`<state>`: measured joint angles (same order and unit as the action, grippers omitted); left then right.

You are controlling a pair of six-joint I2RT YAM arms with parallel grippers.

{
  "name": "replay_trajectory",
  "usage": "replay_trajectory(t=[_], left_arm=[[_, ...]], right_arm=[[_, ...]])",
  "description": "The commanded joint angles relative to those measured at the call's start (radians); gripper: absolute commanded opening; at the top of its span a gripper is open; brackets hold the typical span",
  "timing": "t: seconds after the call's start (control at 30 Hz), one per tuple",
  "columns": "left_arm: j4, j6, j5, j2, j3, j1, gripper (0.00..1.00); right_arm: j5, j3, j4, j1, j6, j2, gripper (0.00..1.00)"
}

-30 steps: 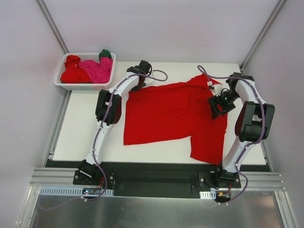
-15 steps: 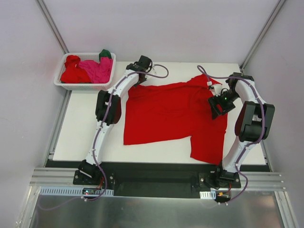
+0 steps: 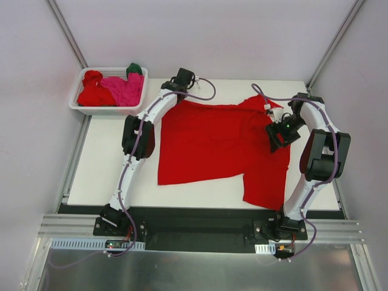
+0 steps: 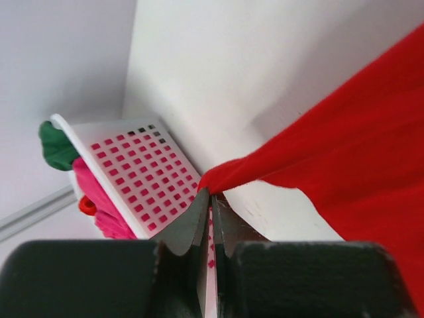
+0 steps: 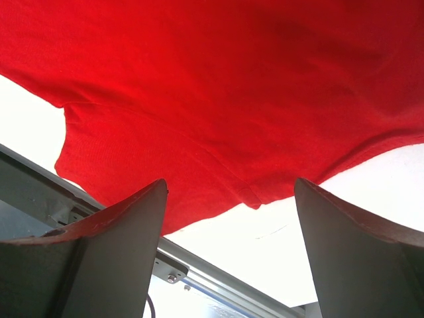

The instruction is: Fold and stack the t-shirts

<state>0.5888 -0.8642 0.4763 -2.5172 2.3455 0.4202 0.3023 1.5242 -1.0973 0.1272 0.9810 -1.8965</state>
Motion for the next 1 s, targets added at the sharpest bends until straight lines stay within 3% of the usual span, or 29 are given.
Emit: replay_trajectory(t=[0.0, 0.53, 0.97], left_arm=[[-0.128, -0.107, 0.065, 0.060, -0.021, 0.012, 0.00], [-0.475, -0.364, 0.142, 0.034, -0.111, 0.011, 0.00], [-0.520, -0.441, 0.183, -0.025, -0.086, -0.008, 0.00]], right_arm=[[0.024, -0.009, -0.033, -0.006, 0.016, 0.066, 0.81], [0.021, -0.032, -0.030, 0.000, 0.024, 0.099, 0.81], [0.026, -0.044, -0.030, 0.008, 0.022, 0.111, 0.81]])
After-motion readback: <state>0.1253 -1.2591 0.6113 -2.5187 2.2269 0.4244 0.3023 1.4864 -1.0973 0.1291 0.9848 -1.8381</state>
